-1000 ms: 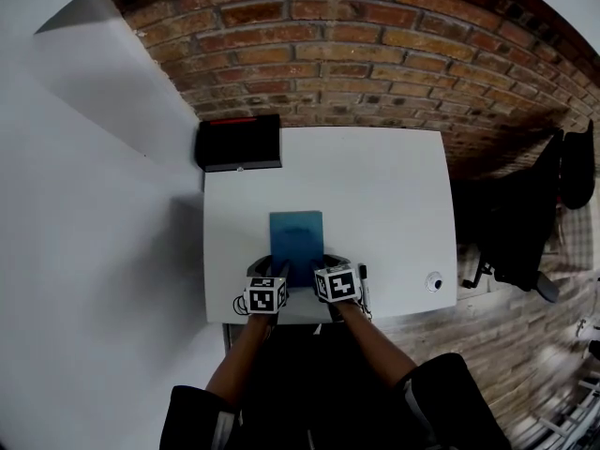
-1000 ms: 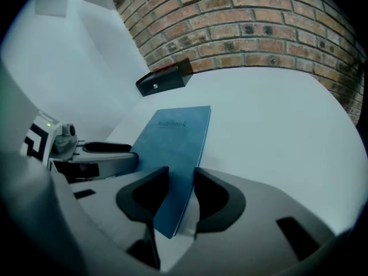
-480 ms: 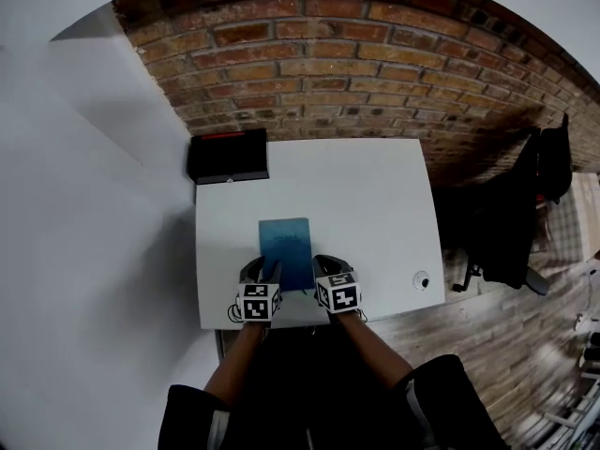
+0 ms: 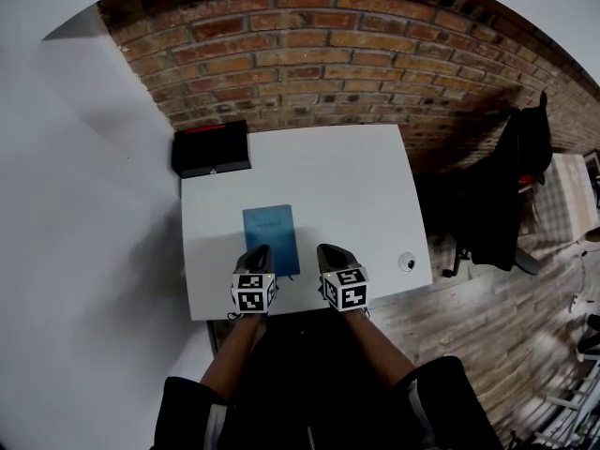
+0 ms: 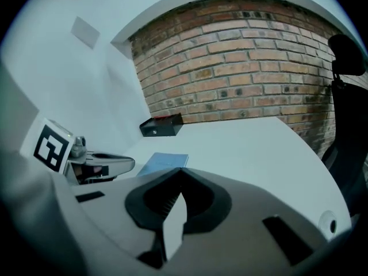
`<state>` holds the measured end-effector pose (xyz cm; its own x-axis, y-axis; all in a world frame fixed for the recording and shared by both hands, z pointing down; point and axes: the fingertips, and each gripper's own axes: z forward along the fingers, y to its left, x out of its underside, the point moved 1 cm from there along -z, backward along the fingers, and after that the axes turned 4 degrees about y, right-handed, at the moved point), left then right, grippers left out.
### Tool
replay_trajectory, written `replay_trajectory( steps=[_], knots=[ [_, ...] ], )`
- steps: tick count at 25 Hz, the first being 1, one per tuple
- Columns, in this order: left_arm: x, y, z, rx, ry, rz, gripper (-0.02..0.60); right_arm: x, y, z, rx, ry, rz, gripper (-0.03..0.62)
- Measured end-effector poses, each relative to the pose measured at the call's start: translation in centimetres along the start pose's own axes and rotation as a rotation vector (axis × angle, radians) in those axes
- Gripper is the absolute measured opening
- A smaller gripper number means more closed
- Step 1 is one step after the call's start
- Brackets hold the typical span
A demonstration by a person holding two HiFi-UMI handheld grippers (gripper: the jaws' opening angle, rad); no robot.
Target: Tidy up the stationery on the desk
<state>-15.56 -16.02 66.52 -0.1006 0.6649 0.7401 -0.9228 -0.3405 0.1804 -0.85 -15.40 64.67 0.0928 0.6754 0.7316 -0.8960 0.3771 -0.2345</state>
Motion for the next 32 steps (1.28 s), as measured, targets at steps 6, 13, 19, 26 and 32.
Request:
replay_trajectory(
  steps=[6,13,19,26,32],
  knots=[
    [0.3,-2.9,-1.1,0.001,-0.005,-0.003,0.028,0.5,-1.2,-2.5,0.007,-0.015,-0.022,0.021],
    [1.8,-6.2,-3.4,-0.004,-0.016,0.016,0.028,2.8,-3.4,-6.0,0.024,-0.060,0.005,0.023],
    [3.4,-7.8,-4.9,0.002,-0.011,0.027,0.028,5.5,-4.4,-7.0,0.076,-0.038,-0.049,0.026],
    [4.7,-7.9,-6.6,-0.016,-0.010,0.027,0.028,9.3,-3.7,-6.1,0.096,0.054,-0.108,0.097],
    [5.1,-8.6,-7.4,-0.016,-0.010,0.033,0.028,13.1,-4.3,-4.5,0.096,0.191,-0.122,0.098]
  ],
)
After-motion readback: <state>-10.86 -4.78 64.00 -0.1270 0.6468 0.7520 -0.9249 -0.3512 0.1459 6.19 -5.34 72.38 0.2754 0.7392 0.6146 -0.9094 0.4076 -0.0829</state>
